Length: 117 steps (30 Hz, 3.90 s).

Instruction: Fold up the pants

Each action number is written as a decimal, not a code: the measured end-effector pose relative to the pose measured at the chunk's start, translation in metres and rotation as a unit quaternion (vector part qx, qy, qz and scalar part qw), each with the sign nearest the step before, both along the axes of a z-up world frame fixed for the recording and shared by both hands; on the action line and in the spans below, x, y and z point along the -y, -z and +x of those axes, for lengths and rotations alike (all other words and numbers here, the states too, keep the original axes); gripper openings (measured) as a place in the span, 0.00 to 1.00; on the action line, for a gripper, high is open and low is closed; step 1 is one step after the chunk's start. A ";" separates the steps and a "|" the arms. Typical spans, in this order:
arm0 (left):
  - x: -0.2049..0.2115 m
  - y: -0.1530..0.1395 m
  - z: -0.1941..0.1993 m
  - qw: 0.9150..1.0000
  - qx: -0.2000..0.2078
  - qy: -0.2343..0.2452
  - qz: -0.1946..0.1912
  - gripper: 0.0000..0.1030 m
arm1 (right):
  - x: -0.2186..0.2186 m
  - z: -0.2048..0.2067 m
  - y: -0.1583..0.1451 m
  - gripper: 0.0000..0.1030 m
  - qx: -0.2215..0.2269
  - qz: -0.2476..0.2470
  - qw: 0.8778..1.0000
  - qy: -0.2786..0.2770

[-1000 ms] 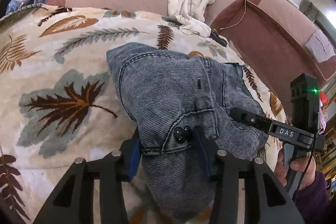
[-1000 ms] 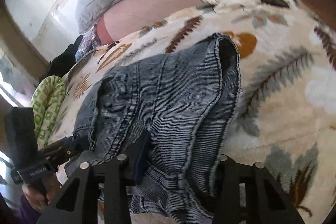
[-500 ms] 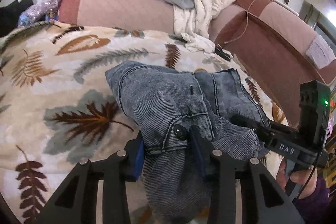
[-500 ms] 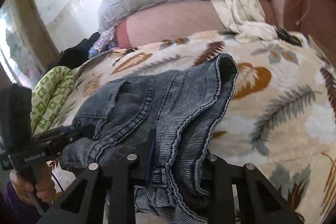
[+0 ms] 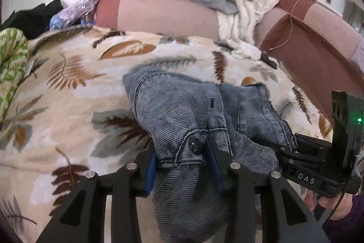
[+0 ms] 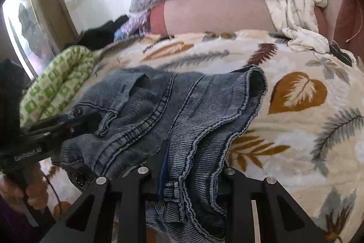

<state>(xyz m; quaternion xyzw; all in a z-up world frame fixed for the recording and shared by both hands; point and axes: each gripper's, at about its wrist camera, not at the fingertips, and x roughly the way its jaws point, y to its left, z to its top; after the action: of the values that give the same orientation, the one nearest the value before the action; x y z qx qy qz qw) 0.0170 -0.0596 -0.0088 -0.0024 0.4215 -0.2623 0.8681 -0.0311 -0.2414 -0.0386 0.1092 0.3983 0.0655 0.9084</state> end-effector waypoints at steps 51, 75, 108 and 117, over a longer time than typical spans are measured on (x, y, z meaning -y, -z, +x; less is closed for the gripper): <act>-0.068 -0.105 -0.112 0.955 0.166 -0.192 0.154 0.81 | -0.058 -0.121 -0.123 0.86 0.144 -0.058 0.987 0.052; -0.080 -0.114 -0.121 0.952 0.163 -0.221 0.132 0.84 | -0.071 -0.117 -0.119 0.87 0.138 -0.066 0.987 0.042; -0.097 -0.088 -0.111 0.951 0.140 -0.240 0.135 0.84 | -0.087 -0.087 -0.102 0.87 0.079 -0.112 0.986 0.093; -0.100 -0.087 -0.110 0.954 0.134 -0.240 0.122 0.84 | -0.092 -0.076 -0.095 0.87 0.052 -0.145 0.983 0.104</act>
<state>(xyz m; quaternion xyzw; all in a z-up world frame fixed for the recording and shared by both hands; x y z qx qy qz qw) -0.0933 0.0399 0.0785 0.0379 0.3169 0.0097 0.9477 -0.1075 -0.1499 0.0564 0.0140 0.3425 -0.0822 0.9358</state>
